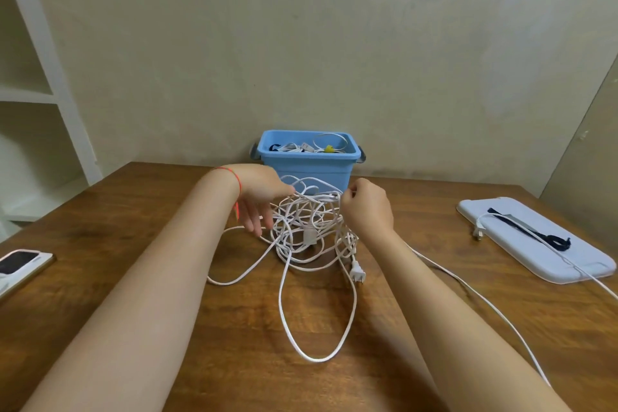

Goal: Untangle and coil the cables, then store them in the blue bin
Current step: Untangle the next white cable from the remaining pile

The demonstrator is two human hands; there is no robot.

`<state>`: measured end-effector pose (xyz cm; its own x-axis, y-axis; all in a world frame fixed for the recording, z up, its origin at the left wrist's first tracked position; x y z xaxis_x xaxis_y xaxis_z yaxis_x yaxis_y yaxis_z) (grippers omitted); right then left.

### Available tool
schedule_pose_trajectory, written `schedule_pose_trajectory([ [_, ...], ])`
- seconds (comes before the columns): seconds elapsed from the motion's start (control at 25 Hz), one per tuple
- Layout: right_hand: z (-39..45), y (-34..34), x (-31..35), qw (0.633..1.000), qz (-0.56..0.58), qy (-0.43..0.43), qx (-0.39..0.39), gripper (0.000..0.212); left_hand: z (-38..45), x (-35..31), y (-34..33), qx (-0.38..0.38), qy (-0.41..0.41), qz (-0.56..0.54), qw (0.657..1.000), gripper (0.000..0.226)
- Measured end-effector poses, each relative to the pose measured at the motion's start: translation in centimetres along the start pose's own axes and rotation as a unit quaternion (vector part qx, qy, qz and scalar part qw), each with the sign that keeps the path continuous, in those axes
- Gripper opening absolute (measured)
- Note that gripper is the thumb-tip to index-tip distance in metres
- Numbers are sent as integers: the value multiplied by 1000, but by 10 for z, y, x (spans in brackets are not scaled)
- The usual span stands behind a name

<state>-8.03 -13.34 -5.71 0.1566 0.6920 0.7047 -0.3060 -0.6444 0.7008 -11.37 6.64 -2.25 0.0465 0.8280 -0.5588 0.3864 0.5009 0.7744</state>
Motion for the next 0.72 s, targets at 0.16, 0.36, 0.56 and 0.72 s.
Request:
schedule_pose_trajectory([
  [0.16, -5, 0, 5, 997, -2, 67, 36, 15, 2, -48, 14, -191, -189, 74, 960, 24],
  [0.36, -14, 12, 7, 990, 47, 132, 27, 12, 36, -34, -35, -186, -223, 129, 948, 24],
  [0.56, -14, 27, 3, 989, 75, 117, 43, 9, 34, -20, -30, -300, -288, -66, 907, 8],
  [0.72, -16, 26, 10, 987, 24, 136, 87, 8, 25, -14, -21, -348, -288, -204, 869, 5],
])
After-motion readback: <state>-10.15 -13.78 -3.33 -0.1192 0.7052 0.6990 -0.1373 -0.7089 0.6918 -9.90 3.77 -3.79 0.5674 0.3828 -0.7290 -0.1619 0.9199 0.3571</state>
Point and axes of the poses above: each hand's wrist, its own z-axis towards the middle knuckle, its own y-axis out of the back of the hand, x = y × z, the point moved 6 cm from there along z, towards the middle knuckle, and after that the axes turned 14 degrees about -y, right-handed, at the moved point
